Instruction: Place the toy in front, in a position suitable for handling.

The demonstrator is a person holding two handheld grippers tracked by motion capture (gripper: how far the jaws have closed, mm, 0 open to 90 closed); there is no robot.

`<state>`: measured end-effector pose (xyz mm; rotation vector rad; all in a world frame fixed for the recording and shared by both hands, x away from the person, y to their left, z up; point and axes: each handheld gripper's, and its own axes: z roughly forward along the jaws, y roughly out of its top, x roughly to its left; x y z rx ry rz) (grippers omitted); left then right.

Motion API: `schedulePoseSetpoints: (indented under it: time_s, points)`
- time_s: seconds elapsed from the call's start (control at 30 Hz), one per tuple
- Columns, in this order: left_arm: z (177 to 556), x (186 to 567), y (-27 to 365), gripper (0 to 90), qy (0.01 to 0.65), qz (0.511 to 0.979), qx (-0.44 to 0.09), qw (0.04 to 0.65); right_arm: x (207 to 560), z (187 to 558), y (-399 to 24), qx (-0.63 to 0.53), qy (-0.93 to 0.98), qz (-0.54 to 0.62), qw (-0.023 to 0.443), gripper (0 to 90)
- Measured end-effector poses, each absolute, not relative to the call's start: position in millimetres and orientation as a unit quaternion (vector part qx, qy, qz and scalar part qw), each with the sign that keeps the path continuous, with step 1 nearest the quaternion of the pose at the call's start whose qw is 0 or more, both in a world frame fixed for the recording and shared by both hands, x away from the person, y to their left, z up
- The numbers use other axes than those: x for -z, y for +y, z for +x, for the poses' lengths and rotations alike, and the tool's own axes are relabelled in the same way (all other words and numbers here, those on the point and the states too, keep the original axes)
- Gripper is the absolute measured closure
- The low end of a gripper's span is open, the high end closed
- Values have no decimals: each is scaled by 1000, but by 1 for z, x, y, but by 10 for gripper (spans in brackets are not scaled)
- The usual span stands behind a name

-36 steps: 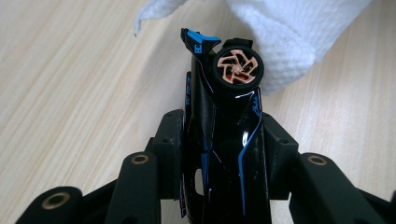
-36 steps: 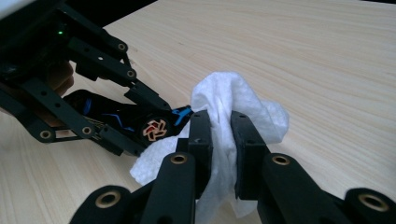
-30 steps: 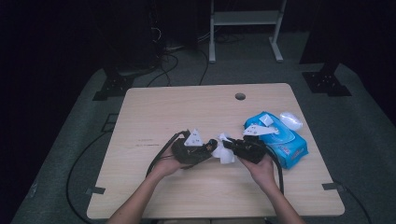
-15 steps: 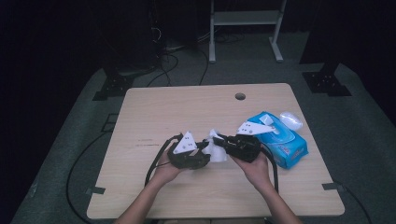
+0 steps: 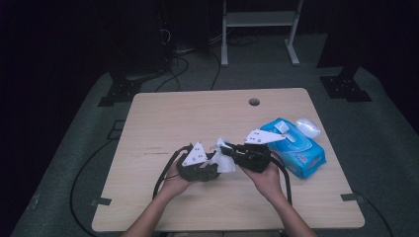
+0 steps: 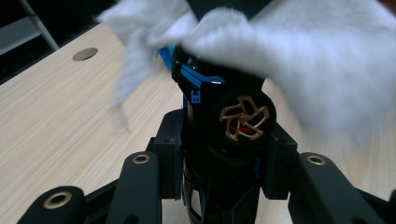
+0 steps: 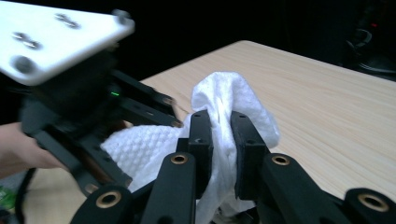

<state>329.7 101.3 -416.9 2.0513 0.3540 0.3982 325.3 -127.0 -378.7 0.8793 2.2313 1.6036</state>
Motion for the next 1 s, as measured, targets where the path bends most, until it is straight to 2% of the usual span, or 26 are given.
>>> schedulePoseSetpoints:
  time_s: [0.13, 0.4, 0.6, 0.9, 1.0]
  points:
    - [332, 418, 104, 586, 150, 842, -158, 494, 388, 332, -141, -544, 760, 333, 127, 795]
    - [332, 417, 98, 586, 148, 840, -153, 499, 378, 324, -134, -559, 757, 311, 133, 796]
    - [332, 417, 101, 586, 150, 840, -151, 499, 393, 332, -146, -543, 755, 342, 131, 796]
    - [333, 417, 98, 586, 151, 838, -148, 503, 382, 325, -139, -559, 752, 321, 133, 796]
    - [332, 418, 99, 586, 151, 839, -150, 502, 389, 330, -144, -548, 755, 334, 133, 796]
